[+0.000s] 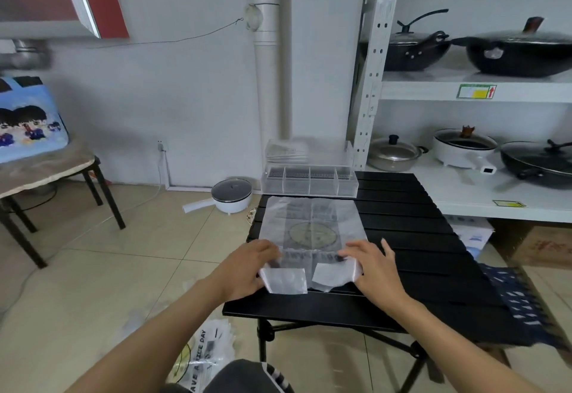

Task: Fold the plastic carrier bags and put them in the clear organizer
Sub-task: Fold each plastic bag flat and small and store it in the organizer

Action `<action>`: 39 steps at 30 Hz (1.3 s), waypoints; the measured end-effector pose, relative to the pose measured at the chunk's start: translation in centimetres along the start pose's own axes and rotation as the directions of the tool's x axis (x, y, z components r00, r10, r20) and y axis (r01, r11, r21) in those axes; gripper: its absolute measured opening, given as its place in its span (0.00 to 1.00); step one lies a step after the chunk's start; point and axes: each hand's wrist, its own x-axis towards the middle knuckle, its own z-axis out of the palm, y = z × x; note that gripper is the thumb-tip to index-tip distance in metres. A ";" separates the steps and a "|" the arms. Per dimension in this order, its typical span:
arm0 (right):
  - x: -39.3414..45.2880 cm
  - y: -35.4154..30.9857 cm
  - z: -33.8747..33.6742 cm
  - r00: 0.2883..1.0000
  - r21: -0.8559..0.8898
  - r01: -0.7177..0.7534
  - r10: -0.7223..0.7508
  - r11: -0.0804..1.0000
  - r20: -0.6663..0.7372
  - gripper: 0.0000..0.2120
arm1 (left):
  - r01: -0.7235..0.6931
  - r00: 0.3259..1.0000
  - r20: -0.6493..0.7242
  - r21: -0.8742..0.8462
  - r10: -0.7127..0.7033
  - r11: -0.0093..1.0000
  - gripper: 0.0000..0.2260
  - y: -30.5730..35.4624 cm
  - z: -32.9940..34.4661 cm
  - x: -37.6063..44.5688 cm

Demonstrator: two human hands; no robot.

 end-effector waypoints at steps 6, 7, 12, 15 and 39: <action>-0.9 0.2 -0.6 0.997 -0.103 0.030 -0.037 0.994 -0.071 0.18 | 0.006 0.999 0.043 -0.031 -0.005 0.999 0.26 0.2 0.5 0.0; -1.0 0.4 -0.7 0.998 -0.095 0.025 -0.030 0.995 -0.047 0.15 | 0.018 0.999 0.033 -0.041 -0.016 0.999 0.24 0.2 0.6 0.0; -1.1 0.9 -1.4 0.999 -0.073 -0.023 0.025 0.997 0.024 0.12 | 0.038 0.996 -0.073 -0.127 -0.047 0.991 0.18 0.3 1.1 0.0; -0.8 0.6 -2.3 0.996 -0.081 -0.044 0.050 0.996 0.076 0.14 | 0.001 0.992 -0.123 -0.111 -0.015 0.994 0.14 0.5 0.9 -0.8; -6.1 3.4 -5.1 0.972 0.440 -0.069 -0.039 0.895 0.231 0.21 | -0.248 0.969 0.001 0.004 0.248 0.969 0.15 0.9 -0.2 -6.0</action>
